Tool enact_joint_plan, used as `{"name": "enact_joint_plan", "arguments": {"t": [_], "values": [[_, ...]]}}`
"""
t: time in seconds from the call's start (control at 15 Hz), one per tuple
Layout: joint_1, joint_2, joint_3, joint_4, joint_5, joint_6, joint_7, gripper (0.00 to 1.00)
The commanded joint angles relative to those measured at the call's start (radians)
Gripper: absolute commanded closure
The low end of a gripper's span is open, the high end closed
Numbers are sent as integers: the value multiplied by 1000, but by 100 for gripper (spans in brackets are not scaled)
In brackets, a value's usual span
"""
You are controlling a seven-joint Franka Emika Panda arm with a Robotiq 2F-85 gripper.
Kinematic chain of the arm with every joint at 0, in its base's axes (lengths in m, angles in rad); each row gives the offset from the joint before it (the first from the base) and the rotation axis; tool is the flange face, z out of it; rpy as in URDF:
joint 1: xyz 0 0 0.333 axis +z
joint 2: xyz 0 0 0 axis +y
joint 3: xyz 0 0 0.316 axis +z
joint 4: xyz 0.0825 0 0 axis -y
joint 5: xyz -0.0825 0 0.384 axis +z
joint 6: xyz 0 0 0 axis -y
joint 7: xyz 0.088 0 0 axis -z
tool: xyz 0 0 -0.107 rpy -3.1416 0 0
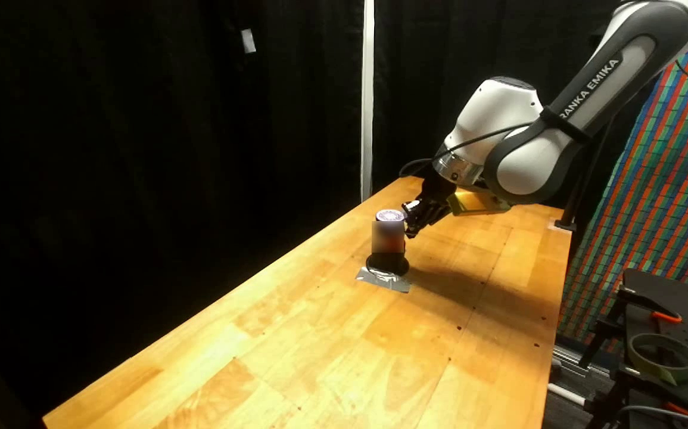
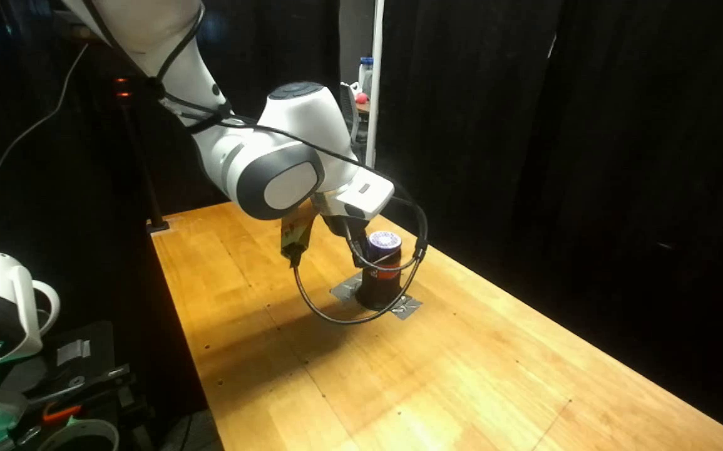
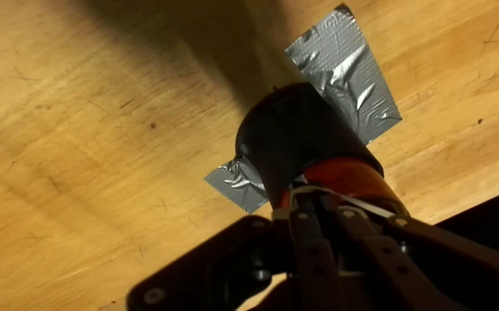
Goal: Put the rubber band on the jar.
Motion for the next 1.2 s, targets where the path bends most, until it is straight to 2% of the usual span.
{"name": "enact_joint_plan", "arguments": {"t": [0.0, 0.07, 0.2, 0.33, 0.47, 0.67, 0.87, 1.13], "values": [[146, -31, -139, -91, -32, 179, 79, 92], [186, -28, -174, -105, -24, 210, 76, 93], [225, -38, -197, -138, -12, 246, 46, 93], [221, -56, -175, -171, -23, 273, 29, 92], [248, -51, -188, -190, -26, 323, 13, 92], [350, -15, -278, -212, 23, 438, -38, 94], [437, 18, -353, -233, 94, 542, -85, 92], [492, 56, -370, -239, 140, 669, -121, 93]]}}
